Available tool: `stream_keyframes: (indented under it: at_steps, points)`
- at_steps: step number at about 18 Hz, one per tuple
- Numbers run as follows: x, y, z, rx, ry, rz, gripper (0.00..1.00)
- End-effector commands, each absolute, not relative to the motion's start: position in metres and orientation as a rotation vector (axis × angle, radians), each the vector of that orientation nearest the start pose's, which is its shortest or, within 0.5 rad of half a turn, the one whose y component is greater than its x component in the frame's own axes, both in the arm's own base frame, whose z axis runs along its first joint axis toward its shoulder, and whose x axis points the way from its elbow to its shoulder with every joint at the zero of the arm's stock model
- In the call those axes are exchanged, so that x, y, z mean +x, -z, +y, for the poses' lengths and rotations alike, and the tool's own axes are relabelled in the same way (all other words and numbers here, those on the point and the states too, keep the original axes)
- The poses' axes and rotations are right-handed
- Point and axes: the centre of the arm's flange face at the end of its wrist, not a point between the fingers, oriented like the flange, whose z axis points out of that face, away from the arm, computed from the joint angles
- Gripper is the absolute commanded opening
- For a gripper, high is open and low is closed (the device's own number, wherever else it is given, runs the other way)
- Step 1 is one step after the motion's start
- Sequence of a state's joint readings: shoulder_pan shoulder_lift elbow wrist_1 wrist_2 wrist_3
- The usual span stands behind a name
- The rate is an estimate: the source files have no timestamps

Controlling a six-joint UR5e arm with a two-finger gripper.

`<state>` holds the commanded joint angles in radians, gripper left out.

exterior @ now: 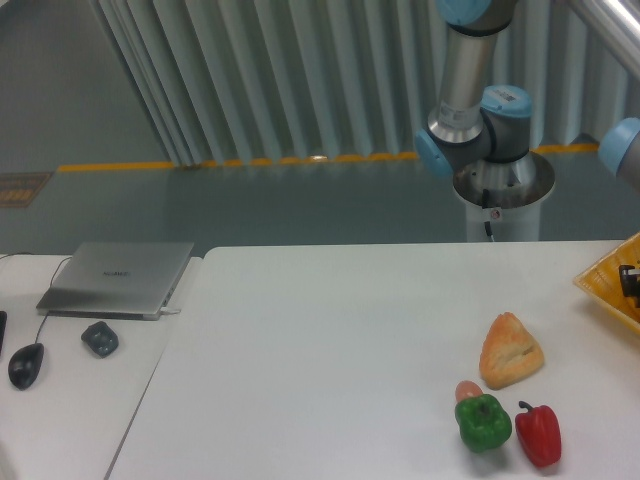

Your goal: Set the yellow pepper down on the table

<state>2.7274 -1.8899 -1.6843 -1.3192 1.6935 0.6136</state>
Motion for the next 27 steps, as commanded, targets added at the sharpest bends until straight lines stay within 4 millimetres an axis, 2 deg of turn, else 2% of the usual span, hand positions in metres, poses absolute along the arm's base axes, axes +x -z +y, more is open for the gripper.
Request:
stream_keyframes:
  at_steps: [3,9,11,14,15,20,23,25,27]
  points:
    - [-0.476,-0.299,0.342,-3.22,0.081,-0.879,0.39]
    - [-0.481,-0.35,0.346,-3.263,0.097,-0.682,0.39]
    - [-0.475,-0.367,0.35,-3.271,0.095,-0.619,0.39]
    - [-0.458,-0.381,0.373,-3.305,0.124,-0.511,0.39]
    - [-0.448,-0.388,0.381,-3.32,0.135,-0.42,0.39]
    - [-0.422,-0.411,0.4,-3.326,0.095,-0.061,0.39]
    - [-0.401,-0.42,0.415,-3.312,0.086,0.176,0.39]
    - [-0.38,-0.421,0.435,-3.3,0.079,0.32,0.39]
    - [-0.366,-0.414,0.453,-3.289,0.086,0.375,0.39]
